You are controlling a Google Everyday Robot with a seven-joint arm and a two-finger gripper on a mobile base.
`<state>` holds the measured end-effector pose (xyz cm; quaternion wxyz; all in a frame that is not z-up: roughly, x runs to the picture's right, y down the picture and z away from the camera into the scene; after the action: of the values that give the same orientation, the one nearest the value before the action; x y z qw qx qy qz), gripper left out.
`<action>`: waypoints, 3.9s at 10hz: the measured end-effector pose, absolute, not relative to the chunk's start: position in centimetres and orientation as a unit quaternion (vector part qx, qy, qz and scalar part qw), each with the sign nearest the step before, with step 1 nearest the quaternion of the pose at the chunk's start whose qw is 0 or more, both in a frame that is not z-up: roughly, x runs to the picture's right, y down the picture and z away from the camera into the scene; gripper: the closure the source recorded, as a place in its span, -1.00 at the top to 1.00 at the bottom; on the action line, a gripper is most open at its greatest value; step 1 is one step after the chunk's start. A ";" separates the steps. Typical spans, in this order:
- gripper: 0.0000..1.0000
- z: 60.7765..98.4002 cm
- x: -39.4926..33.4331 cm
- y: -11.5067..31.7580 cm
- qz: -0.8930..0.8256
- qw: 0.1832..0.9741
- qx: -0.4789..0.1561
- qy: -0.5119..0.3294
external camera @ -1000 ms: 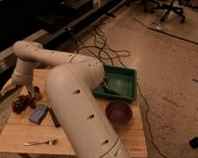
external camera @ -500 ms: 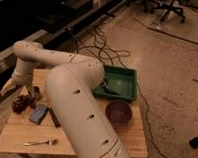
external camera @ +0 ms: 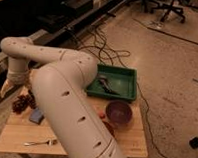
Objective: Place fork in purple bowl
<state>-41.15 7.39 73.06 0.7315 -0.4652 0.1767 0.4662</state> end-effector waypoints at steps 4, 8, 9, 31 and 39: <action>0.60 68.5 -40.3 10.3 0.440 0.755 -0.452 0.180; 0.60 66.3 -39.0 13.2 0.457 0.745 -0.446 0.190; 0.60 66.2 -39.1 13.2 0.457 0.746 -0.447 0.189; 0.60 63.4 -28.2 23.2 0.630 0.616 -0.432 0.190; 0.60 64.3 -25.0 22.3 0.695 0.570 -0.404 0.172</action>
<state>-25.04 22.31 64.25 0.5695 -0.4045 0.1723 0.6945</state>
